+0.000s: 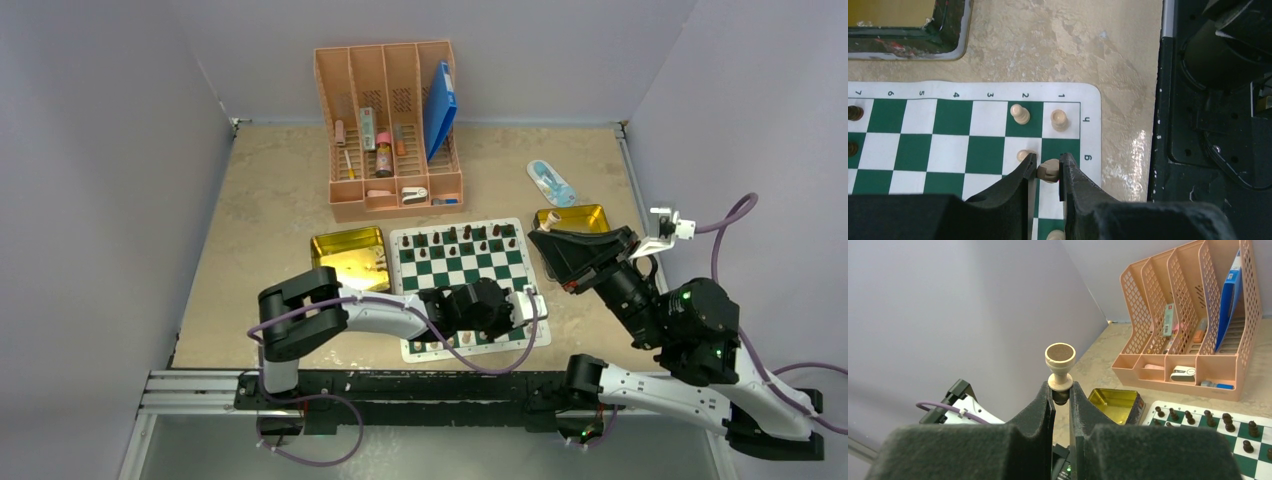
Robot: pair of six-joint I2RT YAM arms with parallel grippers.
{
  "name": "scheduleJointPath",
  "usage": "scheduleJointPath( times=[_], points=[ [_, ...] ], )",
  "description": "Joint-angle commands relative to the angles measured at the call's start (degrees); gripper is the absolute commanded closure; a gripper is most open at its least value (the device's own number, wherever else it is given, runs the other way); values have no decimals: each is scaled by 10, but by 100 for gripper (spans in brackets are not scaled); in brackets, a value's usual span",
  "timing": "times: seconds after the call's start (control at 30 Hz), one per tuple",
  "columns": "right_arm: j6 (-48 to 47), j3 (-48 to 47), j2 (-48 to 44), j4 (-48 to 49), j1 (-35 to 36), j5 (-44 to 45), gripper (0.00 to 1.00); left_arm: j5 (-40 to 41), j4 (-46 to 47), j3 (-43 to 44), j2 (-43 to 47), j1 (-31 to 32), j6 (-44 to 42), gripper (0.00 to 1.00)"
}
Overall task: Set up the chess pieces on the board
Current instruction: Place the chess piece on the chessboard.
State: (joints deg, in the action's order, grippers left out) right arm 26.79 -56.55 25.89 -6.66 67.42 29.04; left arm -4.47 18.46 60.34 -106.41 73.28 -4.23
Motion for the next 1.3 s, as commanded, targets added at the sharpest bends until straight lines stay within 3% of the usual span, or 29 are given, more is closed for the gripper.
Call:
scheduleJointPath(
  times=[0.0,1.27],
  points=[
    [5,-24,-11,15,3,7,92,-12,33,43,-20,2,-16,95],
    [4,-23,-20,7,3,12,92,-20,27,57,-58,2,-4,91]
  ],
)
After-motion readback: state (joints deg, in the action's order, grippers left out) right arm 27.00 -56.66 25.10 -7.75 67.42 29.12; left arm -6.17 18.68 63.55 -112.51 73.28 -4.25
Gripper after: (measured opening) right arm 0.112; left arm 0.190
